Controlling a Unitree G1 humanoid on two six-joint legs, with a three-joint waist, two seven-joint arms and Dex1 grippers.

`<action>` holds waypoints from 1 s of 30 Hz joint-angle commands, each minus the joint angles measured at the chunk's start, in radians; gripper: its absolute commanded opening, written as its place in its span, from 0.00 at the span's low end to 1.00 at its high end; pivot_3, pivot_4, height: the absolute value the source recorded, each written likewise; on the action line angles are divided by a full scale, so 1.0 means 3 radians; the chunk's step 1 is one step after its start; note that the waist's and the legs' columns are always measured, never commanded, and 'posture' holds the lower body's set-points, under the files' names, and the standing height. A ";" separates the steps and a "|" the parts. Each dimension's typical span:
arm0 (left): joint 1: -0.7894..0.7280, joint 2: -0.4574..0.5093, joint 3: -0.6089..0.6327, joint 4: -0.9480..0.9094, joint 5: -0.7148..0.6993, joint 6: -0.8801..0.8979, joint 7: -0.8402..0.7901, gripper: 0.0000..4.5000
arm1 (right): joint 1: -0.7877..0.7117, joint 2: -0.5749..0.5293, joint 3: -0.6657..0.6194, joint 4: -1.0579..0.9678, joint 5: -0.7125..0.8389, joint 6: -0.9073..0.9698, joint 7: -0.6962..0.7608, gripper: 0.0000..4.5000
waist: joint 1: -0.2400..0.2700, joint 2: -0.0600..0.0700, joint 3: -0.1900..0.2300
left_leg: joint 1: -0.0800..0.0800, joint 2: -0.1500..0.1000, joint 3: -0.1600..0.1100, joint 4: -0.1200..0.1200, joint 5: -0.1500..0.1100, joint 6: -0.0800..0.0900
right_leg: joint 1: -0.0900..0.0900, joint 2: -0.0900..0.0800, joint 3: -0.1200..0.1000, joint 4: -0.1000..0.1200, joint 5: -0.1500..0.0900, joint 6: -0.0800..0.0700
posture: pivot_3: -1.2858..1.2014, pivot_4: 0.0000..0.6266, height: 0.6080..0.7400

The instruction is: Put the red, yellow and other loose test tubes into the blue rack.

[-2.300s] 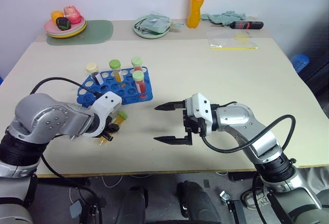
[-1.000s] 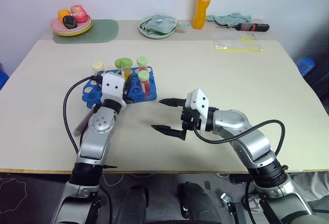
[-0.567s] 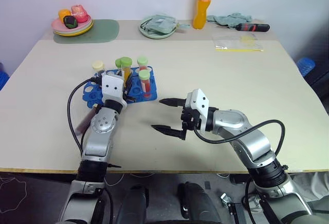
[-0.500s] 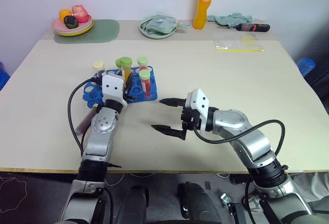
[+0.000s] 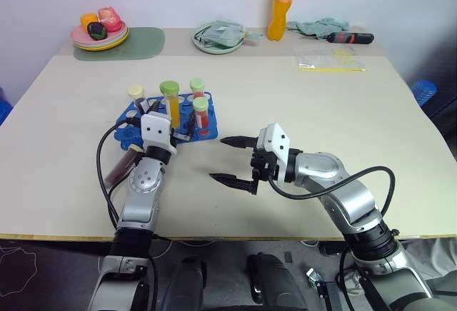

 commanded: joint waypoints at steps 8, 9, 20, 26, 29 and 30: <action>-0.0040 0.0136 0.0092 -0.0486 -0.0060 0.0610 -0.0118 0.99 | -0.0059 0.0071 -0.0026 -0.0113 0.0094 0.0026 0.0038 1.00 | 0.0004 0.0000 0.0000 | 0.0000 0.0000 0.0000 0.0000 0.0000 0.0000 | 0.0000 0.0000 0.0000 0.0000 0.0000 0.0000 | 0.52 0.24 1.00; -0.0090 0.0164 0.0085 -0.0531 -0.0074 0.0766 -0.0149 0.99 | -0.0059 0.0074 -0.0025 -0.0116 0.0099 0.0033 0.0038 1.00 | 0.0002 0.0000 0.0000 | 0.0000 0.0000 0.0000 0.0000 0.0000 0.0000 | 0.0000 0.0000 0.0000 0.0000 0.0000 0.0000 | 0.52 0.24 1.00; -0.0437 0.0336 0.0047 -0.0989 -0.0221 0.2081 -0.0346 0.99 | -0.0039 0.0079 -0.0030 -0.0142 0.0138 0.0083 0.0030 1.00 | -0.0006 0.0000 0.0000 | 0.0000 0.0000 -0.0002 0.0000 0.0000 0.0000 | 0.0000 0.0002 -0.0001 0.0001 0.0000 0.0000 | 0.52 0.24 1.00; -0.0531 0.0351 0.0055 -0.1166 -0.0281 0.2547 -0.0377 0.99 | -0.0036 0.0072 -0.0031 -0.0152 0.0137 0.0093 0.0035 1.00 | -0.0003 0.0000 0.0000 | -0.0001 0.0000 -0.0002 0.0000 0.0000 0.0000 | 0.0000 0.0001 -0.0001 0.0001 0.0000 0.0000 | 0.52 0.24 1.00; -0.0583 0.0368 0.0055 -0.1263 -0.0295 0.2777 -0.0374 0.99 | -0.0040 0.0072 -0.0031 -0.0150 0.0138 0.0098 0.0040 1.00 | -0.0004 0.0000 0.0000 | -0.0001 0.0000 -0.0002 0.0000 0.0000 0.0000 | 0.0000 0.0001 -0.0001 0.0001 0.0000 0.0000 | 0.52 0.24 1.00; -0.0599 0.0362 0.0066 -0.1288 -0.0308 0.2832 -0.0371 0.99 | -0.0042 0.0073 -0.0031 -0.0149 0.0138 0.0100 0.0041 1.00 | -0.0004 0.0000 0.0000 | -0.0001 0.0000 -0.0002 0.0000 0.0000 0.0000 | 0.0000 0.0001 -0.0001 0.0001 0.0000 0.0000 | 0.52 0.24 1.00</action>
